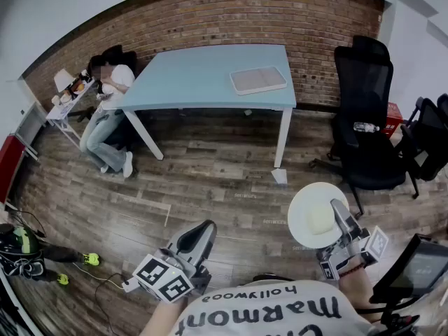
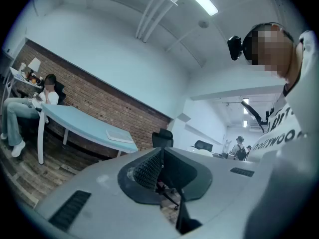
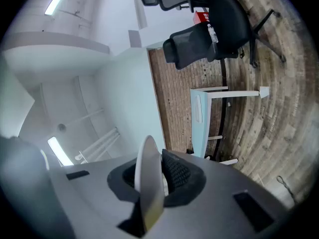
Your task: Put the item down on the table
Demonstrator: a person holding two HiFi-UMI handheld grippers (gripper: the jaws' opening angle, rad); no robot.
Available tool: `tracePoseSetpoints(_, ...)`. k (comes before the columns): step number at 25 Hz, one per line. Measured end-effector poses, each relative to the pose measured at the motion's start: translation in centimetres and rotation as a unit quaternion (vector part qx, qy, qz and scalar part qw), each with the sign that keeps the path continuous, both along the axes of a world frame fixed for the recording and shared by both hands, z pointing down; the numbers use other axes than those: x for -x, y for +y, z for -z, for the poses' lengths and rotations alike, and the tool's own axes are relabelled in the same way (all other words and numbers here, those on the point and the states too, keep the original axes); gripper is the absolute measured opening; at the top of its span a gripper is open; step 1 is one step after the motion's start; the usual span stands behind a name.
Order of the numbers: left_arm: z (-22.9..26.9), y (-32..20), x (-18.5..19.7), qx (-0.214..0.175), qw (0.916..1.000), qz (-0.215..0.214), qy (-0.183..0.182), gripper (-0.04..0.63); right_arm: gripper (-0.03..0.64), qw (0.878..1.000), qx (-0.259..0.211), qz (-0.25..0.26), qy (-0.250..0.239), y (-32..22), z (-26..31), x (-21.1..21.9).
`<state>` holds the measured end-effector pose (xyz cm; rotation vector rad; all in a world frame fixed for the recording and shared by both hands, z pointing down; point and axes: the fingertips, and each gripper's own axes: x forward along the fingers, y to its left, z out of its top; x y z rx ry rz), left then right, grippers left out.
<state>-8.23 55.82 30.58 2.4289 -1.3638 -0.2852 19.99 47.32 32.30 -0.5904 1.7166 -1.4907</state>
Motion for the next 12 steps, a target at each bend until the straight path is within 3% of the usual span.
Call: tracePoseSetpoints(12,0.6,-2.6,-1.8,-0.016,0.9999,0.006,0.000,0.018,0.048,1.000,-0.016,0.013,-0.019,-2.7,0.4,-2.3)
